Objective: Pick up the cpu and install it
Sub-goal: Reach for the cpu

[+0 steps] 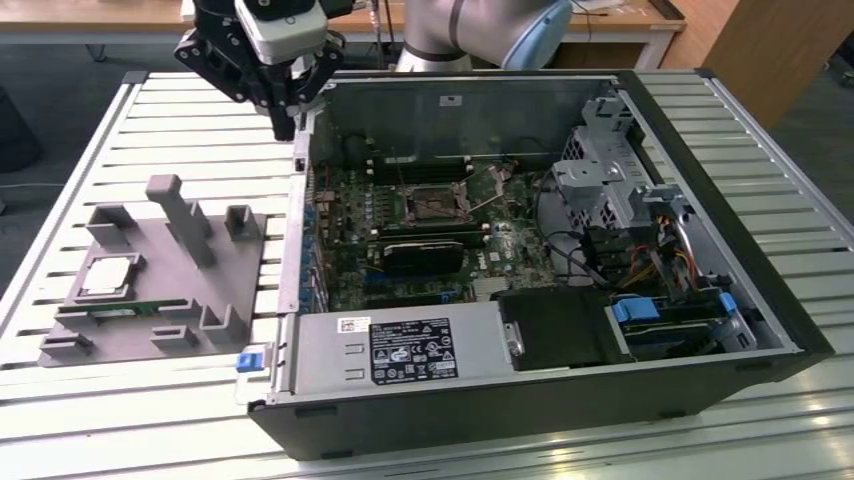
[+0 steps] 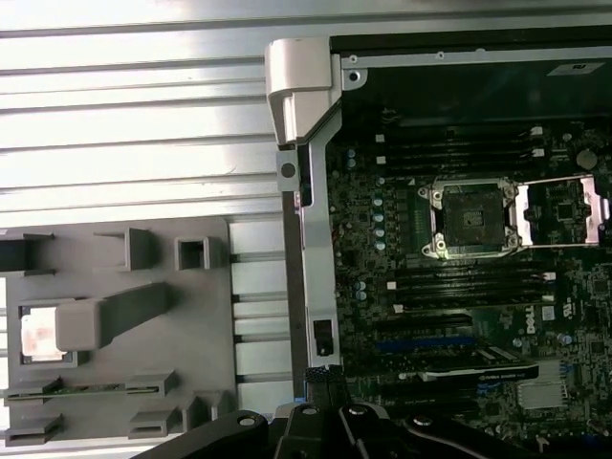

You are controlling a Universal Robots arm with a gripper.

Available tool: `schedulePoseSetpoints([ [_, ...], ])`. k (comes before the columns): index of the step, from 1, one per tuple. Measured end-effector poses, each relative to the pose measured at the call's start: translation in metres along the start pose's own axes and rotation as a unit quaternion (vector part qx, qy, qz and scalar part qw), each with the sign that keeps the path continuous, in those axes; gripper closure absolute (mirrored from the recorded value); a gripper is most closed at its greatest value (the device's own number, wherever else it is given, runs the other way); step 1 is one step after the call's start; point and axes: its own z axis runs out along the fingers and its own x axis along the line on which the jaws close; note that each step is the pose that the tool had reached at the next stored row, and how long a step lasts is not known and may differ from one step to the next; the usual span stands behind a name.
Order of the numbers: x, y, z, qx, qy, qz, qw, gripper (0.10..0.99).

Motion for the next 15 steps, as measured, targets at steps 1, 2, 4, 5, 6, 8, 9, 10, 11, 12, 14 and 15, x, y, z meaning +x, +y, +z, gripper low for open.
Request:
schedulePoseSetpoints([
  [1, 0.0007, 0.0000, 0.0000, 0.0000, 0.0000, 0.000, 1.0000, 0.980],
  [2, 0.0013, -0.0001, 0.0001, 0.0000, 0.0000, 0.000, 1.0000, 0.980],
  [4, 0.0026, -0.0002, 0.0001, 0.0000, 0.0000, 0.000, 1.0000, 0.980],
  [5, 0.0033, -0.0003, 0.0002, 0.0000, 0.0000, 0.000, 1.0000, 0.980],
  [6, 0.0040, -0.0003, 0.0002, 0.0000, 0.0001, 0.000, 1.0000, 0.980],
  [8, 0.0053, -0.0004, 0.0003, 0.0000, 0.0001, 0.000, 1.0000, 0.980],
  [9, 0.0060, -0.0005, 0.0003, 0.0000, 0.0001, 0.000, 1.0000, 0.980],
  [10, 0.0067, -0.0005, 0.0004, 0.0000, 0.0001, 0.000, 1.0000, 0.980],
  [11, 0.0074, -0.0006, 0.0004, 0.0000, 0.0001, 0.000, 1.0000, 0.980],
  [12, 0.0081, -0.0007, 0.0004, 0.0000, 0.0001, 0.000, 1.0000, 0.980],
  [14, 0.0098, -0.0008, 0.0005, 0.0000, 0.0001, 0.000, 1.0000, 0.980],
  [15, 0.0106, -0.0008, 0.0006, 0.0000, 0.0001, 0.000, 1.0000, 0.980],
])
